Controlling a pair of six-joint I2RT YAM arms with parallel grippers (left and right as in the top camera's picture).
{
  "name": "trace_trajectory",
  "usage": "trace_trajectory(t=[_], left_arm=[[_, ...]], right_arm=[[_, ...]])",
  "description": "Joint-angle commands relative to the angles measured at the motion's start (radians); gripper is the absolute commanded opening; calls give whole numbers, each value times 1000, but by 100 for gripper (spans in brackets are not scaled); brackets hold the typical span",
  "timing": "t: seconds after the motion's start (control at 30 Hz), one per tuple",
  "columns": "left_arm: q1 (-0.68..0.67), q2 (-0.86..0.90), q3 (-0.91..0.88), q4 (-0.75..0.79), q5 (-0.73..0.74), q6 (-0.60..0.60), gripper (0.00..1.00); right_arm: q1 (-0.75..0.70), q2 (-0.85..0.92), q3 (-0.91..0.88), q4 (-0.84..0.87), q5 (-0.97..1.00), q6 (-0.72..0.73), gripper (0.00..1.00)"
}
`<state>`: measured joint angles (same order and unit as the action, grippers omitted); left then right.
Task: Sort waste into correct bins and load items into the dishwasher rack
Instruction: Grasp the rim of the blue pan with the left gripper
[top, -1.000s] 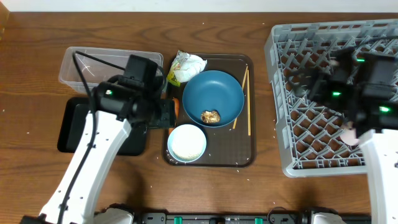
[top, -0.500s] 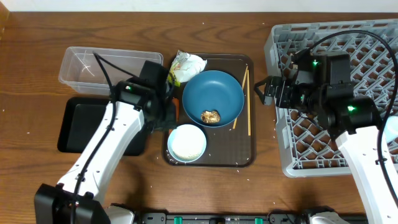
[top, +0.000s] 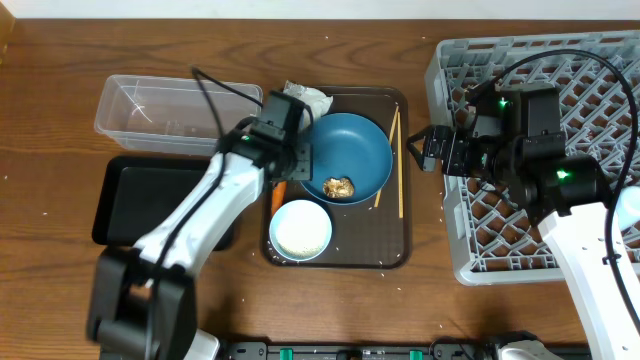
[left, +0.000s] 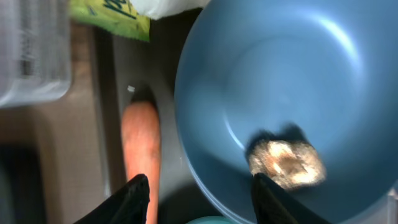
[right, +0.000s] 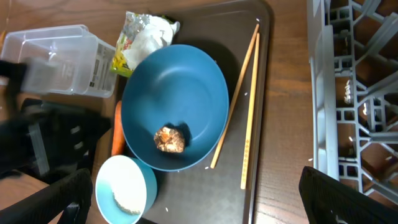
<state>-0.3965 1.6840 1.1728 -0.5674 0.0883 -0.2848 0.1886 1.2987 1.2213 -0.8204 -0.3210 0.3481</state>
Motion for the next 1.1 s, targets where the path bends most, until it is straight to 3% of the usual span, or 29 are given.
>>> trace_trajectory(t=[0.0, 0.13, 0.27, 0.4, 0.53, 0.93, 1.0, 1.07], left_arm=[[0, 78, -11, 41, -17, 2, 54], [0, 145, -11, 116, -6, 2, 53], [-1, 175, -11, 147, 27, -6, 34], [-1, 198, -11, 167, 34, -10, 30], [-1, 210, -11, 171, 34, -25, 13], [-2, 270, -11, 197, 5, -39, 13], [-2, 268, -10, 204, 5, -41, 6], [-2, 257, -10, 203, 6, -48, 6]], right_arm=[[12, 5, 9, -8, 3, 6, 99], [15, 6, 7, -18, 3, 6, 99], [15, 9, 7, -22, 3, 6, 99], [15, 9, 7, -34, 4, 6, 99], [15, 11, 7, -34, 3, 6, 99], [15, 11, 7, -59, 4, 6, 99], [15, 11, 7, -59, 4, 6, 99], [15, 11, 7, -60, 4, 6, 99]])
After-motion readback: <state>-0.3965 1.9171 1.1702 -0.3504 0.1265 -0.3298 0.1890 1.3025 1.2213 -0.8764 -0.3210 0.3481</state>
